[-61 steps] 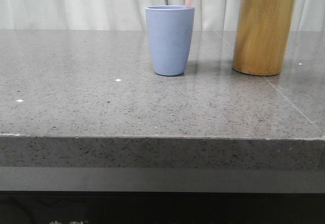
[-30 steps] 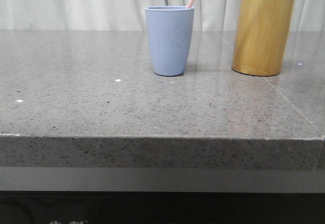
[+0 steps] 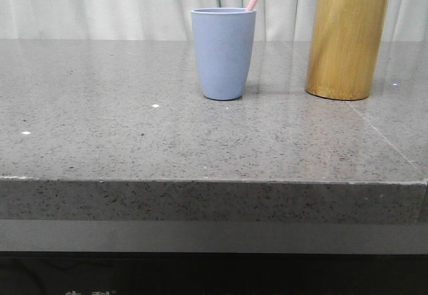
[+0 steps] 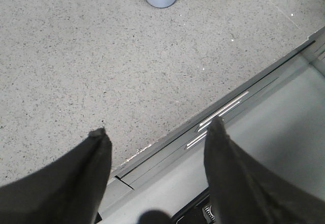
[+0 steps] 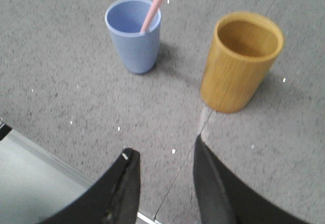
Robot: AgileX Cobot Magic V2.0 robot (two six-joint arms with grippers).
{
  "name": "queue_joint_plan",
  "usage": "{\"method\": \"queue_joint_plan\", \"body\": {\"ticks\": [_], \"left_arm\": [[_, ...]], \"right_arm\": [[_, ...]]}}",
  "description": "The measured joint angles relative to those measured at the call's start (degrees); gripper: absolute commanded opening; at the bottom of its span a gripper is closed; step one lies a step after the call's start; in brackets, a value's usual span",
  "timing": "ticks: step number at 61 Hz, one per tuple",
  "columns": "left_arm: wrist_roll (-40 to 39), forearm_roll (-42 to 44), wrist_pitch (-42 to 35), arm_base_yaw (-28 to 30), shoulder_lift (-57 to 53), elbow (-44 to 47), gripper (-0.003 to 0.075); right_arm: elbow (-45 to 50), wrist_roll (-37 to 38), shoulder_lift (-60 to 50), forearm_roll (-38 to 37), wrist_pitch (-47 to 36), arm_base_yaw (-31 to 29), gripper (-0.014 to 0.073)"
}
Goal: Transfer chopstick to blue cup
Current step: 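Open the right gripper and withdraw it upward from the cup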
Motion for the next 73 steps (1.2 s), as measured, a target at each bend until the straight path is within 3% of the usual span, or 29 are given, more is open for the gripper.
{"method": "queue_joint_plan", "body": {"ticks": [12, 19, 28, 32, 73], "left_arm": [[0.0, 0.0, 0.0, 0.0, 0.0, 0.0, 0.0385], [0.0, 0.0, 0.0, 0.0, 0.0, 0.0, 0.0270], [0.0, 0.0, 0.0, 0.0, 0.0, 0.0, 0.0062], [0.0, 0.0, 0.0, 0.0, 0.0, 0.0, -0.0016], [0.0, 0.0, -0.7, -0.1, 0.0, 0.5, -0.0019]], "right_arm": [[5.2, 1.0, -4.7, -0.1, -1.4, 0.0, 0.0239], [5.5, 1.3, -5.2, -0.1, -1.9, 0.0, 0.0099], [5.6, 1.5, -5.2, -0.1, -2.4, 0.0, -0.0102], [5.6, 1.5, -5.2, -0.1, -2.4, 0.0, -0.0116], [5.7, 1.6, -5.2, -0.1, -2.5, 0.0, -0.0120]]}}
